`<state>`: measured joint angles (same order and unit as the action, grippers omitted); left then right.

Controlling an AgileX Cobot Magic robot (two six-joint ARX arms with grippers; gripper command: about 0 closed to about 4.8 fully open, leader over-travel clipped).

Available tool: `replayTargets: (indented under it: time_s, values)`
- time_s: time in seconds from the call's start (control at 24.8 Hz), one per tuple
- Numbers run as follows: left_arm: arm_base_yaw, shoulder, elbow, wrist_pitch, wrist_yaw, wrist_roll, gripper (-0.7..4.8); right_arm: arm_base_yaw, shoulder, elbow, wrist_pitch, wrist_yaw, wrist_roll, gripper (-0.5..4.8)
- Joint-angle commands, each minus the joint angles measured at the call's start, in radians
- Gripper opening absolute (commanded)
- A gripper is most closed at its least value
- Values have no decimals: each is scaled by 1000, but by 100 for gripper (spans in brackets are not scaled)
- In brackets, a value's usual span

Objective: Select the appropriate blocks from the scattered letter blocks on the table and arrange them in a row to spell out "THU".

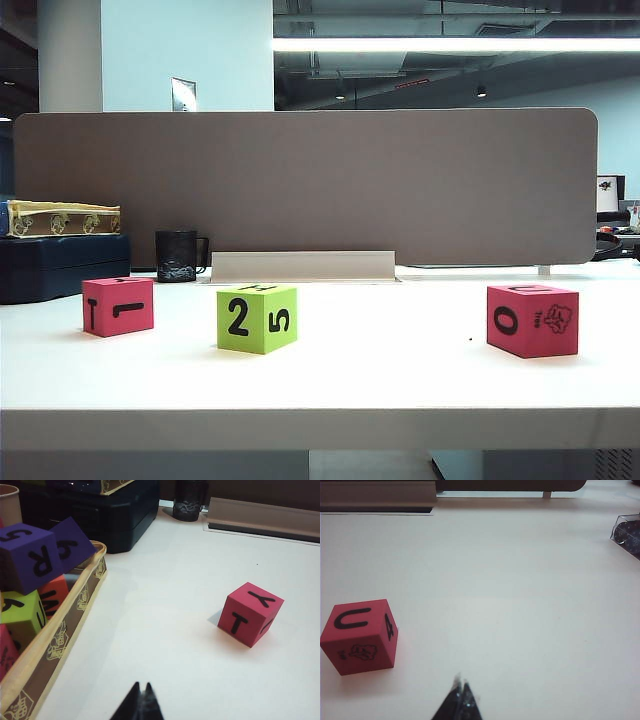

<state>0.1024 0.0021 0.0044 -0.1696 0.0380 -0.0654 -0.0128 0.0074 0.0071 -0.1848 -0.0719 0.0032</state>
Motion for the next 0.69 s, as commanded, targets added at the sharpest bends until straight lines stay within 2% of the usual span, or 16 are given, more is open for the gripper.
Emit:
replayTargets:
  time_s: [0.04,0.52,0.6,0.69]
  values:
    - [2,0,1,-9,11,-27,-5,1,-9,-6,11,2,4,-5]
    - [2,0,2,9,15,-30,-5,1,-9,-6,34,2,4,-5]
    - [2,0,3,21,43,-54,-5,1,-9,-6,54,1,4,-5]
    - [2,0,4,62,129,-123,-6,6,-9,-6,82,-2,60,-5]
